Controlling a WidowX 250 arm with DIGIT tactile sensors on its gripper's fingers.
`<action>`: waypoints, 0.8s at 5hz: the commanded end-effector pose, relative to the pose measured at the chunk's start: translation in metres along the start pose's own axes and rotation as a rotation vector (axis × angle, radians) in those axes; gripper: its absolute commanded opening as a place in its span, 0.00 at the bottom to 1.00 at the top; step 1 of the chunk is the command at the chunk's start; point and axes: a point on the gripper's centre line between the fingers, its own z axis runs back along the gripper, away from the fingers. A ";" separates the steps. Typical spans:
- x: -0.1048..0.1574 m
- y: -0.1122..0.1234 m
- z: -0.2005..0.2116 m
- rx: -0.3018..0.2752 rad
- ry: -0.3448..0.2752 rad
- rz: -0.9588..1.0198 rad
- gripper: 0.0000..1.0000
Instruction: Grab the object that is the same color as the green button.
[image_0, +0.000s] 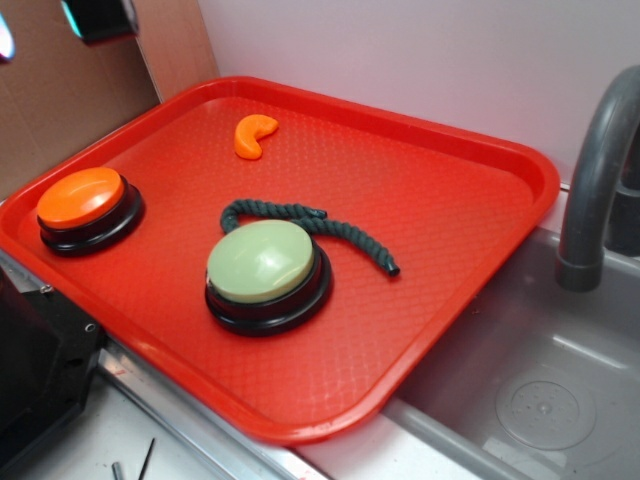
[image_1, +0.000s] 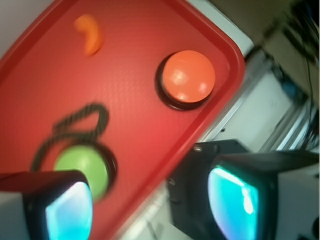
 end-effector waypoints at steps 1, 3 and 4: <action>0.010 -0.032 -0.061 0.044 -0.055 0.093 1.00; 0.005 -0.045 -0.113 0.074 -0.050 0.065 1.00; 0.000 -0.048 -0.136 0.074 -0.037 0.052 1.00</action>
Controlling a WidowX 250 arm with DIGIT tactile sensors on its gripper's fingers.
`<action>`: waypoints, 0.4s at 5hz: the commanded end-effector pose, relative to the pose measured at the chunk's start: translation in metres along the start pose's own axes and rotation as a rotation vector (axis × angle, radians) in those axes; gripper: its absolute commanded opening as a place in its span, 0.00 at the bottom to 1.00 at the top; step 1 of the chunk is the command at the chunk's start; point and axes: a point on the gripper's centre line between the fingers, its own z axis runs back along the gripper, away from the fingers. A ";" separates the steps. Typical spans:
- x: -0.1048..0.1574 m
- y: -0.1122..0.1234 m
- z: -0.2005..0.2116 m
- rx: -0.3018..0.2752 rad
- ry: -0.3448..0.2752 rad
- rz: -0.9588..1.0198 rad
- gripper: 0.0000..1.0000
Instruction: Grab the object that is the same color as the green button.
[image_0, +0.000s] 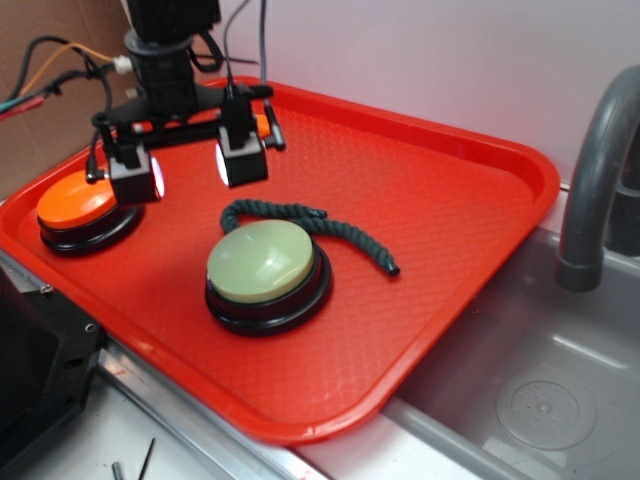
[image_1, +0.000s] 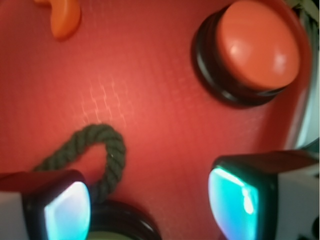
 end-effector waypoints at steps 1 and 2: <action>-0.013 -0.008 -0.029 -0.016 -0.015 -0.029 1.00; -0.010 -0.014 -0.039 -0.028 -0.025 -0.009 1.00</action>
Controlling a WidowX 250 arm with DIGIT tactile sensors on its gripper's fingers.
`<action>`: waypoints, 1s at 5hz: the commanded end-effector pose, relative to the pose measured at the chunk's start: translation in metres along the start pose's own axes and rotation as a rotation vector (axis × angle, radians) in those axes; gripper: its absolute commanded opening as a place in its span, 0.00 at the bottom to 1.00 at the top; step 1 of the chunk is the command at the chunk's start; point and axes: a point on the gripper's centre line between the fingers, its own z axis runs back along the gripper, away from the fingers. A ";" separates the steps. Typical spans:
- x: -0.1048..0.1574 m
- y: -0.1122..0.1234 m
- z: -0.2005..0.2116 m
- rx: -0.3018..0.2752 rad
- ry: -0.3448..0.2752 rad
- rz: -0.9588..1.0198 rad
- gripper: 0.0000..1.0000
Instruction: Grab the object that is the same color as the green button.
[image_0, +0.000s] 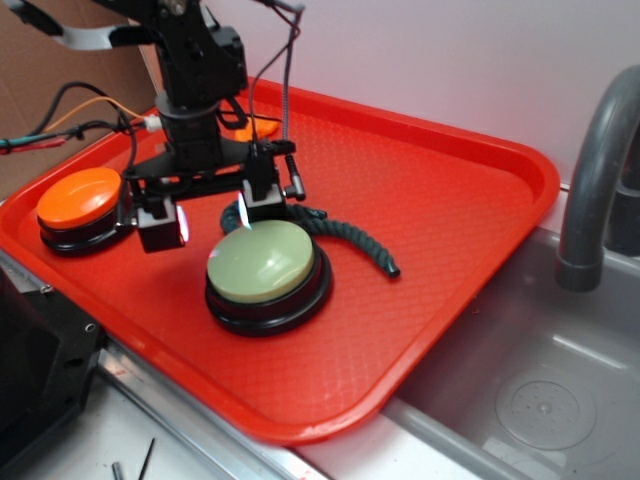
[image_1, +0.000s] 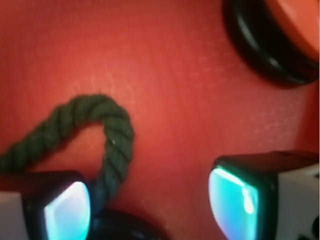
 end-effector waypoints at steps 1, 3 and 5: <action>0.006 -0.011 -0.012 -0.018 -0.032 0.014 1.00; 0.007 -0.010 -0.023 -0.016 0.020 0.025 0.00; 0.006 -0.010 -0.024 -0.012 0.037 0.016 0.00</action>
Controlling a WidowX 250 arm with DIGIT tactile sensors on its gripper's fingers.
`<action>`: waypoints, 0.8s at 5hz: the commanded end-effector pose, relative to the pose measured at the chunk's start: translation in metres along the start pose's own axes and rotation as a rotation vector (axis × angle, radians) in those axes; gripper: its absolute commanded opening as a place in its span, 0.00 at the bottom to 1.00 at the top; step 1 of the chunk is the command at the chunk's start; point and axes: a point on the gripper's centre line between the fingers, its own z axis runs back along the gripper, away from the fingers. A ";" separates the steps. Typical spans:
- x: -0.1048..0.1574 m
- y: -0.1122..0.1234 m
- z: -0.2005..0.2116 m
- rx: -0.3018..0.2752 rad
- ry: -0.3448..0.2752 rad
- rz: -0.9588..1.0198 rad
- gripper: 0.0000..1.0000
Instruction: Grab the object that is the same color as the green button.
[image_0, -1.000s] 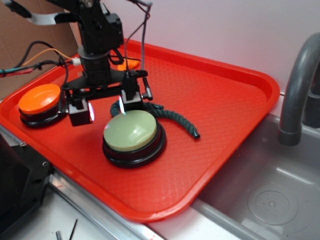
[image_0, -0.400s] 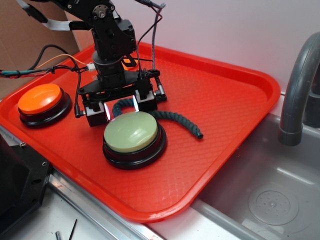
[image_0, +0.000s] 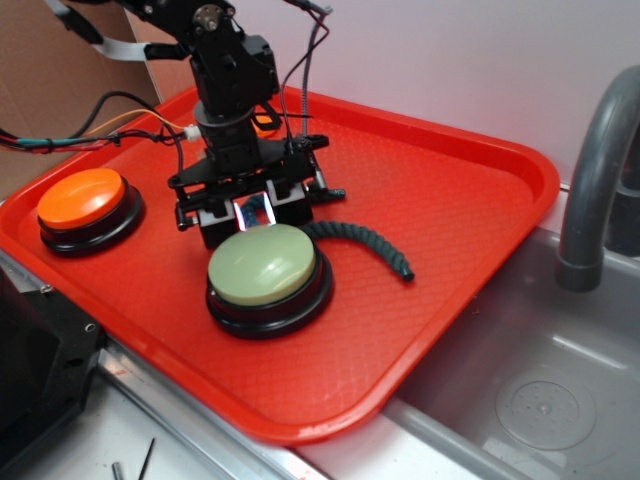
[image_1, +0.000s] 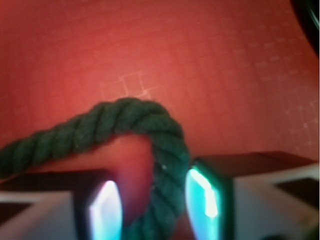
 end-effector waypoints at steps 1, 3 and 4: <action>0.006 0.009 0.009 0.053 0.000 0.012 0.00; 0.031 0.014 0.077 0.057 0.096 -0.120 0.00; 0.040 0.022 0.112 0.040 0.131 -0.234 0.00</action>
